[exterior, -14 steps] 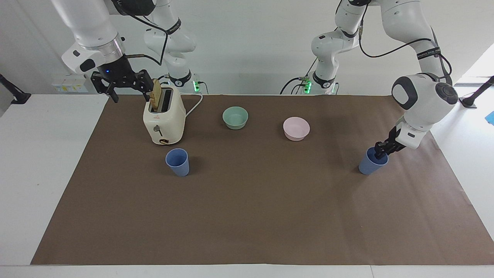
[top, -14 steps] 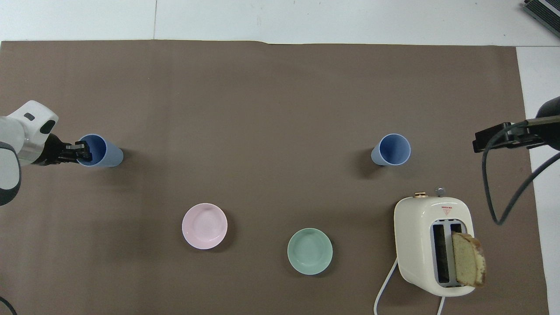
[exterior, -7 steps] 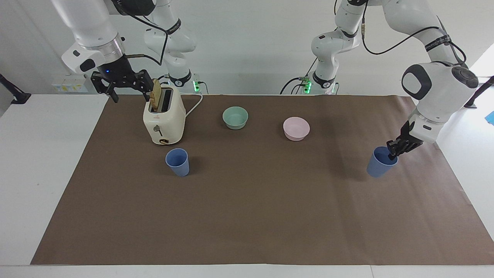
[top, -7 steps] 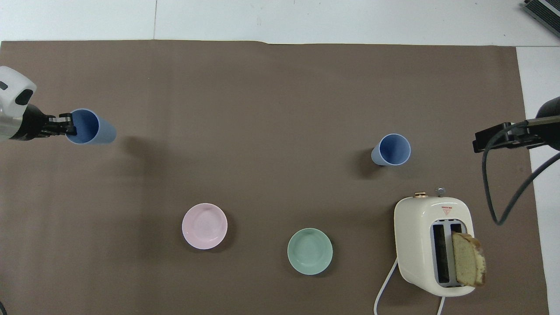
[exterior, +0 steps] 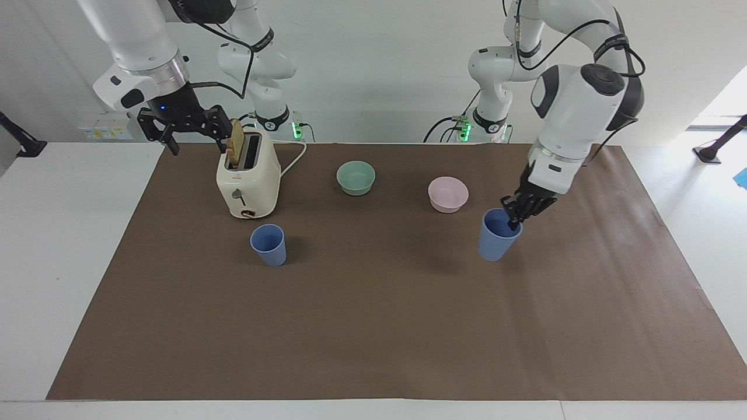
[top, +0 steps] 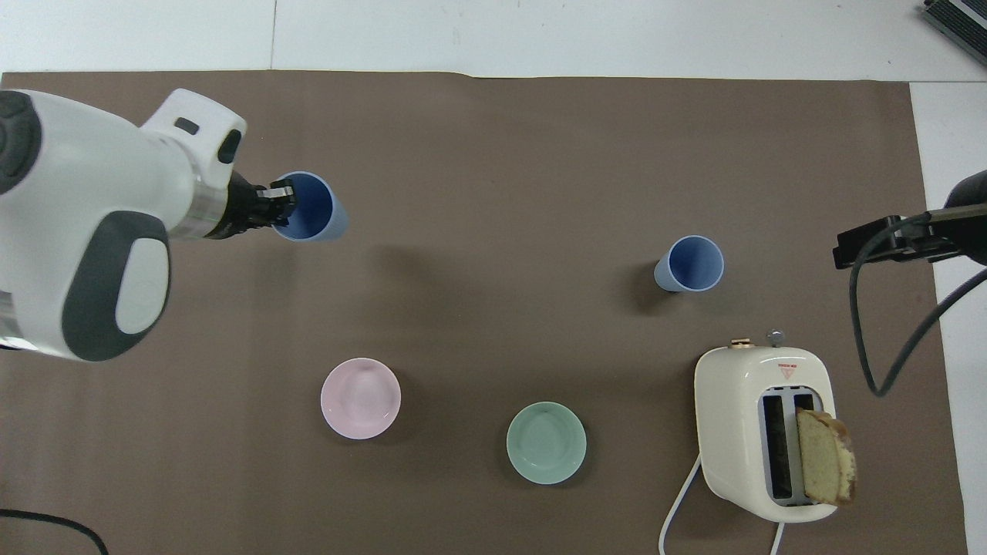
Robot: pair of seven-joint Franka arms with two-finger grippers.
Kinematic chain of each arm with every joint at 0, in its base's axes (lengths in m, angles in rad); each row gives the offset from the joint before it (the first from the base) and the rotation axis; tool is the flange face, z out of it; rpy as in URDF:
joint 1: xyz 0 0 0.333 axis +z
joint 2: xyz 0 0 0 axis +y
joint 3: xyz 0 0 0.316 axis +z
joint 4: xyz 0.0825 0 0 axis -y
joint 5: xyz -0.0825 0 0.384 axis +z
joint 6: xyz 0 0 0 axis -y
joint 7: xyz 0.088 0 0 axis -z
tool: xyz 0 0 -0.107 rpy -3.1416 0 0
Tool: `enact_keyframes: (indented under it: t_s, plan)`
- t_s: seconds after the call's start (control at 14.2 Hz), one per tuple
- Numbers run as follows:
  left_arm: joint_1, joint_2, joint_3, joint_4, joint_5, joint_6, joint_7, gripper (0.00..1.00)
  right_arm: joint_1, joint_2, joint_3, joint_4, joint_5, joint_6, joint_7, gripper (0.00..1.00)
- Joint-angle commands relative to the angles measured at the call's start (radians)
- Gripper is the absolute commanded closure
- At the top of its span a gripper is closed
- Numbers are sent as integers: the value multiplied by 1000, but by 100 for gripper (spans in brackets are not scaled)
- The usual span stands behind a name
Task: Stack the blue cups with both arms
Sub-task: 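Lift the blue cup with the left gripper and carry it to the table center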
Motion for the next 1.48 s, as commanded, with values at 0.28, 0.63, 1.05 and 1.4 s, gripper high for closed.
enact_keyframes:
  t_s: [0.28,0.63,1.05,1.4]
  plan:
    - [-244,144,21,-11,29,180,-210,100,-16,-22,4,-27,19,7,-18,0]
    - [-275,173,22,-47,32,202,-212,100,-14,-23,4,-29,19,6,-25,0]
    - [-280,176,22,-76,94,239,-209,100,-17,-22,4,-29,22,13,-22,0]
    - [-273,176,22,-80,97,240,-207,54,-26,-26,4,-42,22,16,-25,0]
